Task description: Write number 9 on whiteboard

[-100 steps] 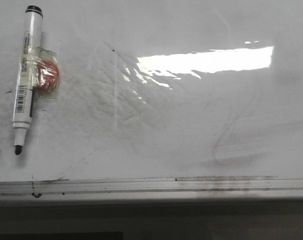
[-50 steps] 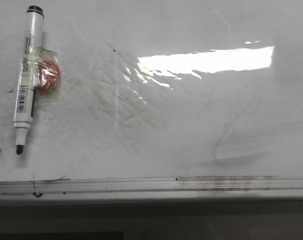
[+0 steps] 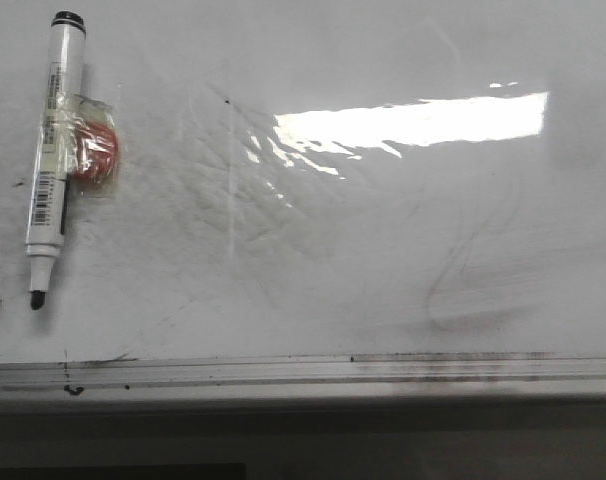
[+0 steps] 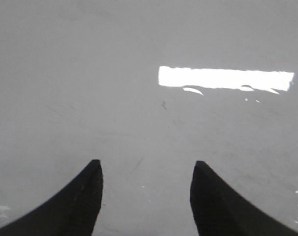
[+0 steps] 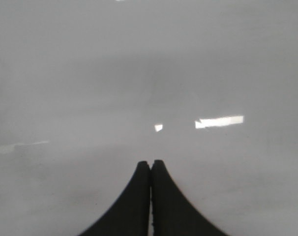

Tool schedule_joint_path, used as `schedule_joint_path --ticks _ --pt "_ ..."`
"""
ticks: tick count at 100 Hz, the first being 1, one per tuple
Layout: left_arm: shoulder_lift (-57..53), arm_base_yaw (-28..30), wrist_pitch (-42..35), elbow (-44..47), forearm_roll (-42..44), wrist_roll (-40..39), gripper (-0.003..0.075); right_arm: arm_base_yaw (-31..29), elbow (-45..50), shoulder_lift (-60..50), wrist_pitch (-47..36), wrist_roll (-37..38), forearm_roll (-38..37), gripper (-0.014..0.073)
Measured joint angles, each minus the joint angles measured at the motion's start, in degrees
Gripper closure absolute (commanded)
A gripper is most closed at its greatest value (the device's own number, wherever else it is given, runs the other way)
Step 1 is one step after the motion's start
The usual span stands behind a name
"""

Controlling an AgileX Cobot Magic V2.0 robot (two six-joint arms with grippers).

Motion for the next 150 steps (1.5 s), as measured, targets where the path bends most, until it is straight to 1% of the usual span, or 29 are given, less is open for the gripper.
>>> schedule_joint_path --ticks 14,25,41,42,47,59,68,87,104,109,113,117,118,128,136,137,150 --pt "4.97 -6.85 -0.24 0.00 -1.69 0.52 0.0344 0.00 0.00 0.00 0.00 0.00 0.00 0.0657" --pt "9.78 -14.99 -2.22 0.13 -2.45 0.52 0.0344 0.00 0.00 0.00 0.00 0.00 0.00 0.0657" --pt "16.69 -28.51 -9.77 0.38 -2.84 0.61 0.0347 0.00 0.00 0.00 0.00 0.00 0.00 0.0657" --pt "16.99 -28.51 -9.77 0.38 -2.84 0.61 0.0347 0.00 0.00 0.00 0.00 0.00 0.00 0.0657" --pt "19.19 -32.67 -12.29 0.38 -2.98 0.61 0.0347 0.00 0.00 0.00 0.00 0.00 0.00 0.0657" --pt "24.82 -40.17 -18.15 0.38 -3.33 0.61 0.0349 0.00 0.00 0.00 0.00 0.00 0.00 0.0657" --pt "29.28 -44.41 -22.10 0.38 -3.47 0.61 0.0352 0.00 0.00 0.00 0.00 0.00 0.00 0.0657" --pt "37.87 -49.06 -27.96 0.38 -6.36 0.61 0.0352 0.00 0.00 0.00 0.00 0.00 0.00 0.0657" --pt "43.76 -49.93 -31.27 0.38 -7.68 0.61 0.0353 0.00 0.00 0.00 0.00 0.00 0.00 0.0657" --pt "44.90 -50.12 -32.26 0.38 -7.95 0.72 0.0366 0.00 0.00 0.00 0.00 0.00 0.00 0.0657" --pt "45.56 -50.17 -33.22 0.26 -8.68 0.75 0.0399 0.00 0.00 0.00 0.00 0.00 0.00 0.0657" --pt "46.15 -50.37 -33.92 0.14 -9.80 0.75 0.0459 0.13 0.00 0.00 0.00 0.00 0.00 0.0657" --pt "46.37 -50.30 -34.04 -0.01 -10.02 0.75 0.0459 0.26 0.00 0.00 0.00 0.00 0.00 0.0657" --pt "47.49 -50.39 -35.33 -0.14 -12.31 0.75 0.0620 2.36 0.00 0.00 0.00 0.00 0.00 0.0657" --pt "48.30 -50.39 -35.72 -0.23 -13.12 0.75 0.0733 5.03 0.00 0.00 0.23 0.00 0.00 0.0657" --pt "48.49 -50.39 -35.86 -0.23 -13.11 0.75 0.0742 5.56 0.00 0.00 0.38 0.00 0.00 0.0657" --pt "48.73 -50.53 -36.12 -0.23 -12.78 0.75 0.0741 10.75 -0.23 1.68 2.30 -0.22 0.00 0.0657"
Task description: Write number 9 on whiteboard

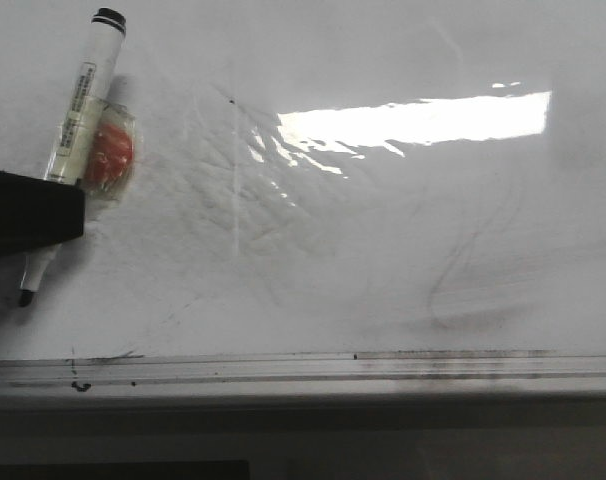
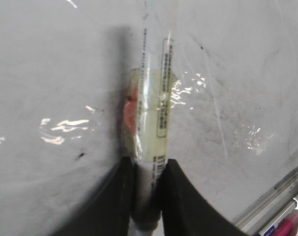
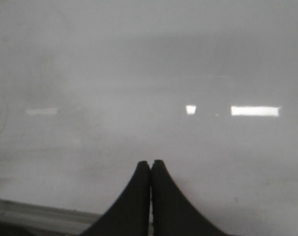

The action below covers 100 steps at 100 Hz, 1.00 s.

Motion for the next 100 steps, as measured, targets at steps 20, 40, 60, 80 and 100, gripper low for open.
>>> schedule_joint_path --ticks 20,40,60,80,100 --pt "0.23 0.00 0.65 -0.14 5.47 0.00 0.0741 9.07 -4.98 7.36 1.87 -5.03 1.35 0.0645" --pt "0.33 0.10 2.45 -2.59 19.78 0.00 0.0741 23.49 -14.84 18.85 3.08 -16.32 6.28 0.0337" --pt "0.33 0.10 0.65 -3.46 41.30 0.23 0.0741 37.24 -23.90 29.92 2.16 -18.16 6.90 0.0239" --pt "0.33 0.10 -0.66 -3.55 47.36 0.23 0.0741 45.10 -29.62 37.78 -0.15 -18.38 7.01 0.0240" --pt "0.33 0.10 -0.75 -3.55 50.20 0.23 0.0741 46.18 -31.64 43.16 -2.34 -18.38 7.03 0.0244"
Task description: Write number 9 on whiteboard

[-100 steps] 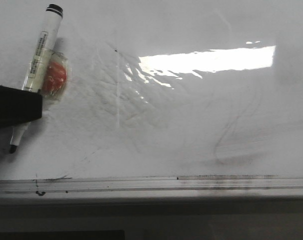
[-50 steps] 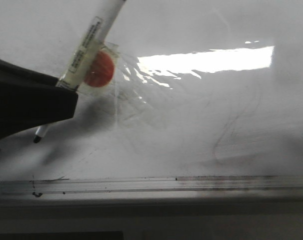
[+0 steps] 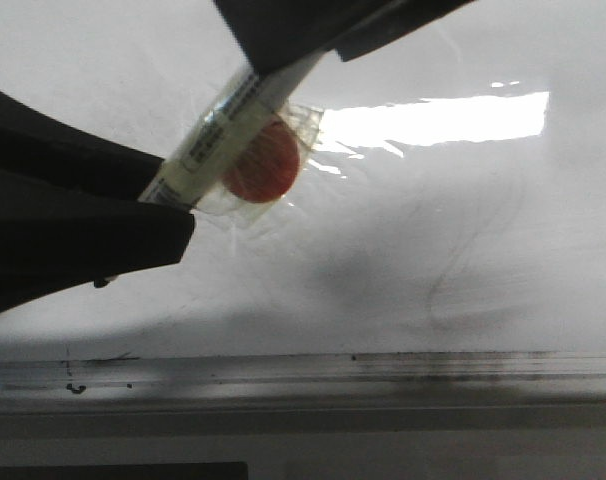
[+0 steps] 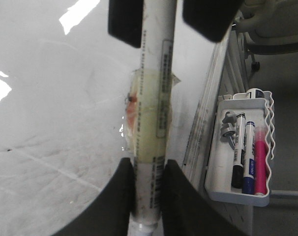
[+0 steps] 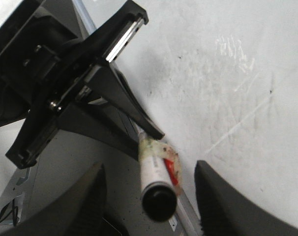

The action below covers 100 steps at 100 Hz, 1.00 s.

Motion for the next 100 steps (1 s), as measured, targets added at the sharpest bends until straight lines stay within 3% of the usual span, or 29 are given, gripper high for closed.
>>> schedule_joint_path --ticks 10,36,46,56,66,85,100 --pt "0.00 0.00 -0.14 0.00 0.16 0.00 0.0741 0.05 0.00 1.62 -0.51 0.00 0.00 0.0302" --pt "0.00 0.00 -0.79 0.00 0.15 0.00 0.0736 0.05 0.00 3.90 -0.74 0.00 0.00 0.0587" --pt "0.00 0.00 -0.79 0.00 -0.12 0.00 0.0658 0.05 0.00 3.90 -0.74 -0.38 -0.12 0.0666" --pt "0.00 0.00 -0.79 0.00 -0.12 0.00 0.0517 0.15 0.00 3.90 -0.89 -0.39 0.01 0.0664" --pt "0.00 0.00 -0.95 -0.04 -0.12 -0.25 0.0433 0.29 0.00 3.90 -1.50 -0.39 0.12 0.0664" --pt "-4.08 0.00 0.33 -0.04 -0.94 -1.49 0.0428 0.17 0.00 2.43 -2.67 -0.04 0.12 0.0664" --pt "-13.41 0.11 3.53 -0.04 -10.03 -1.49 0.0428 -2.67 -0.28 -0.81 -2.80 2.33 0.25 0.0644"
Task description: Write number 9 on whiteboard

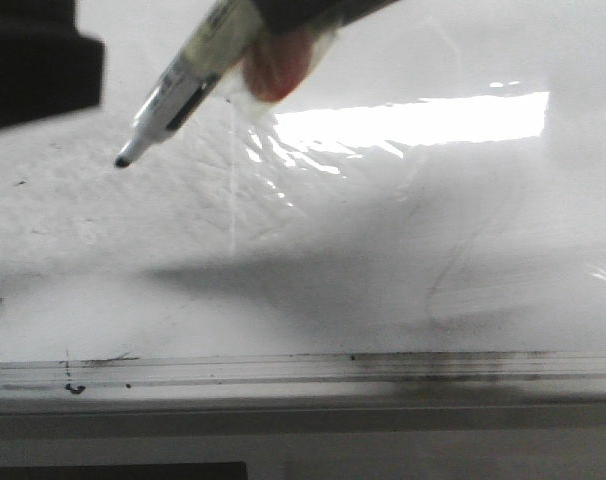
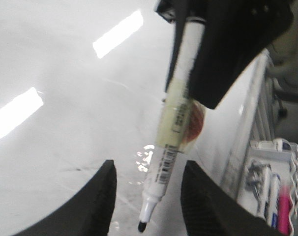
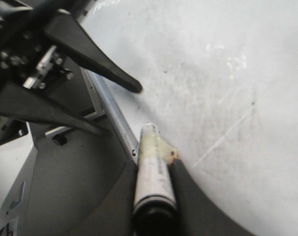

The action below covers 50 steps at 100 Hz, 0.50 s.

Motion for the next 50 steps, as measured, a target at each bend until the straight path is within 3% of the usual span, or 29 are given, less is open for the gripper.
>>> schedule_joint_path --ticks 16,50 --pt "-10.03 1.68 3.79 0.00 -8.21 0.00 0.0428 -4.67 -3.74 -1.02 3.88 1.48 0.00 0.0644" --pt "-14.57 5.72 7.52 0.21 -9.77 0.00 0.0428 -13.89 -15.23 3.87 12.55 2.86 -0.11 0.0644"
